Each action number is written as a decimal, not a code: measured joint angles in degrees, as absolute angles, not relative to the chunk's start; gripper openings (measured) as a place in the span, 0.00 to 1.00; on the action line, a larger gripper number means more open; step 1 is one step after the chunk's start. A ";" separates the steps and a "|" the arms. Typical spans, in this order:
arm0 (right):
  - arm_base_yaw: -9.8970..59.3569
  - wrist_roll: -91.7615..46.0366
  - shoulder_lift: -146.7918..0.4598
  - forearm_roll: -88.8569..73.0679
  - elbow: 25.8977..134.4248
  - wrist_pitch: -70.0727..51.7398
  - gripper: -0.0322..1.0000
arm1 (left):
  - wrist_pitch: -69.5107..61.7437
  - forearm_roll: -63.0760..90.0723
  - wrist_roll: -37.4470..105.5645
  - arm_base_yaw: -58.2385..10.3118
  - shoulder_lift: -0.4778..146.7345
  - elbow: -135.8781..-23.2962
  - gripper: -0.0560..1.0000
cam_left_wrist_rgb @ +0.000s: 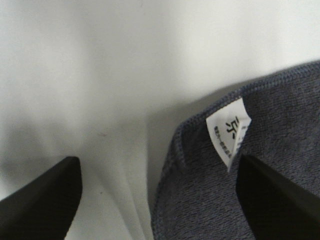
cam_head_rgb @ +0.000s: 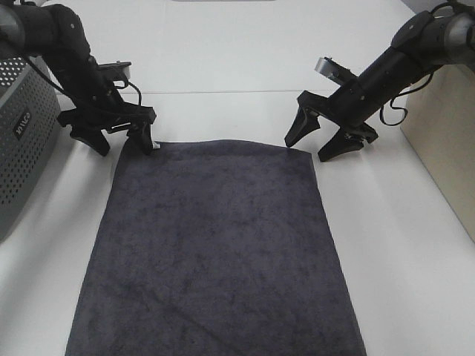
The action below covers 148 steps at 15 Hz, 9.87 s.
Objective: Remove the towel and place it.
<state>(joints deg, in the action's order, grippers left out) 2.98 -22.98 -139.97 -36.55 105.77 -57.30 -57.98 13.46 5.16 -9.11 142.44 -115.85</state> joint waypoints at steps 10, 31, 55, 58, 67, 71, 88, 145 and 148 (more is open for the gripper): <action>8.82 -21.60 -140.03 -33.29 106.05 -53.86 0.77 | -57.64 22.92 7.96 -9.45 143.01 -115.91 0.77; 10.37 -21.60 -142.84 -19.71 123.19 -49.45 0.05 | -50.42 21.37 13.18 -12.89 144.39 -125.71 0.07; 10.37 -21.60 -147.82 -17.19 128.69 -18.79 0.27 | -13.24 20.57 25.95 -13.12 151.32 -128.57 0.13; 10.31 -21.60 -150.57 -16.33 128.69 -17.30 0.58 | -9.85 21.26 25.73 -13.06 153.09 -128.57 0.47; 10.26 -21.49 -151.26 -16.79 128.69 -16.10 0.67 | -7.79 24.69 25.50 -13.24 153.04 -128.57 0.69; 11.46 -23.38 -151.26 -19.02 128.69 -12.95 0.61 | -25.61 25.10 25.04 -13.69 147.08 -128.57 0.69; 14.95 -31.97 -160.77 -19.77 129.20 1.03 0.56 | -46.47 -10.94 3.84 -13.75 131.15 -128.74 0.69; 5.44 0.69 -116.02 -5.33 129.89 -69.73 0.74 | -68.70 0.00 -1.43 5.39 110.29 -128.74 0.69; 2.92 1.83 -109.03 -5.21 123.64 -69.73 0.73 | -68.58 0.00 -0.80 5.67 104.56 -123.42 0.69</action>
